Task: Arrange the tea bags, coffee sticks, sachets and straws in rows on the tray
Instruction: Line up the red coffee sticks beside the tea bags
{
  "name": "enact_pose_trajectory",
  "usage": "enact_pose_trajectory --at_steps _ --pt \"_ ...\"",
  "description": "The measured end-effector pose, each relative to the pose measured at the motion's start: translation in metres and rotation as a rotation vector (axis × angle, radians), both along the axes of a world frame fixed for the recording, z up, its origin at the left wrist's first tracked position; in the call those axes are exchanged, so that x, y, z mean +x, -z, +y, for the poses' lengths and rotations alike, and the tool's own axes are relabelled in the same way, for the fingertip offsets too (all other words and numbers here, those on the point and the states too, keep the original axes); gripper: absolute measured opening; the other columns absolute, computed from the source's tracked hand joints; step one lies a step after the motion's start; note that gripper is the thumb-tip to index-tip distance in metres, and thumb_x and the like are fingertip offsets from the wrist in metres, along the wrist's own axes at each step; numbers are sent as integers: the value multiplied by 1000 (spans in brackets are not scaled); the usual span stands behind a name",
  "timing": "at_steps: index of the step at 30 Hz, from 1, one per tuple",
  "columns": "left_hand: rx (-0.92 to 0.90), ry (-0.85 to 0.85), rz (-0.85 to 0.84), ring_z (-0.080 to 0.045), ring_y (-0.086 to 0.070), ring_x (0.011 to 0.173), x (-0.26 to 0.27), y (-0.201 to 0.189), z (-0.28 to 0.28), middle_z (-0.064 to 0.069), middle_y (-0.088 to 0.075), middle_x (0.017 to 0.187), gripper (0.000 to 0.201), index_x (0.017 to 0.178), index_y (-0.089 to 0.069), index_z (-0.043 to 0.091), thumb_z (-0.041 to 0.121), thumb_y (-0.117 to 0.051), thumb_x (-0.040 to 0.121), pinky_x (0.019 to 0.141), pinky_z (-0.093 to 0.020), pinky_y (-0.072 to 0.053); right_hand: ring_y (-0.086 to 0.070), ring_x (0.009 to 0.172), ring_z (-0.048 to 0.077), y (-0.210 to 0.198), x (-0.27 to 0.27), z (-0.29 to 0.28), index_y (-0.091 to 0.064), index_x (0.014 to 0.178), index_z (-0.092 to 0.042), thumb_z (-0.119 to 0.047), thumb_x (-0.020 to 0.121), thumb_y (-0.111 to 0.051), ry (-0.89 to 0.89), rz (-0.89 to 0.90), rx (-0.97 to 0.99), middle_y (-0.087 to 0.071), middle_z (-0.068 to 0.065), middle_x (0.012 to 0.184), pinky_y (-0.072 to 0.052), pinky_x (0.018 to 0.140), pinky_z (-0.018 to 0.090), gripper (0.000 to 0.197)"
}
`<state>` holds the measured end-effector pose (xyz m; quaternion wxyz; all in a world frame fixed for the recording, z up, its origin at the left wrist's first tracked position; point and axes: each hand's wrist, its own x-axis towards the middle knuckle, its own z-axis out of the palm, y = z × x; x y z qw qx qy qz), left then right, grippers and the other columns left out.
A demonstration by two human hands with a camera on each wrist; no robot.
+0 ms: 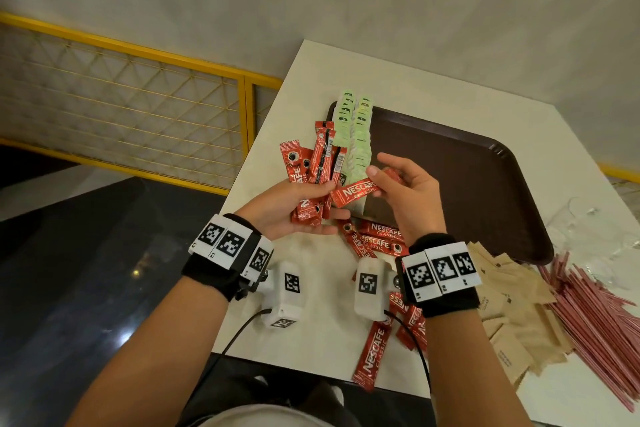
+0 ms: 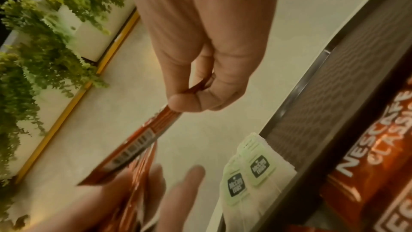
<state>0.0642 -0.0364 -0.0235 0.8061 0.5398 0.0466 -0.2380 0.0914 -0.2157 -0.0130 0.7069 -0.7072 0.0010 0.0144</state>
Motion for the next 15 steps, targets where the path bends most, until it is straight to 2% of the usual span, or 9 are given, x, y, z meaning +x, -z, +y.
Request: enact_pose_trajectory --at_steps 3,6,8,11,15 --pt "12 -7 -38 -18 -71 83 2 -3 0 -5 -72 99 27 121 -55 15 19 -50 95 74 -36 -58 -60 61 2 3 0 1 -65 104 -12 -6 82 -68 49 -52 -36 -65 -2 84 -51 62 16 23" --pt "24 -16 -68 -16 -71 82 5 -6 -1 -2 -73 96 23 116 -57 19 18 -51 94 74 -36 -58 -60 61 1 6 2 -1 -66 99 -15 -6 83 -67 123 -103 -82 -61 -5 77 -53 66 21 19" --pt "56 -34 -79 -14 -71 80 8 -7 -4 -1 -73 93 22 114 -58 18 16 -52 93 71 -33 -59 -63 68 1 5 4 -1 -65 102 -12 -6 86 -64 119 -112 -89 -63 -3 81 -54 70 22 18" --pt "126 -92 -98 -13 -70 75 18 -11 -11 -4 -70 93 27 119 -55 12 10 -54 93 63 -26 -58 -67 78 1 -1 6 -2 -63 105 -11 -4 92 -55 48 -62 -18 -66 -5 86 -54 72 17 17" --pt "218 -134 -139 -12 -66 74 33 -18 -13 -4 -66 96 28 121 -54 10 9 -54 93 59 -23 -55 -66 73 1 -7 16 -16 -63 111 -10 -9 93 -54 -23 84 94 -67 -5 85 -54 70 16 20"
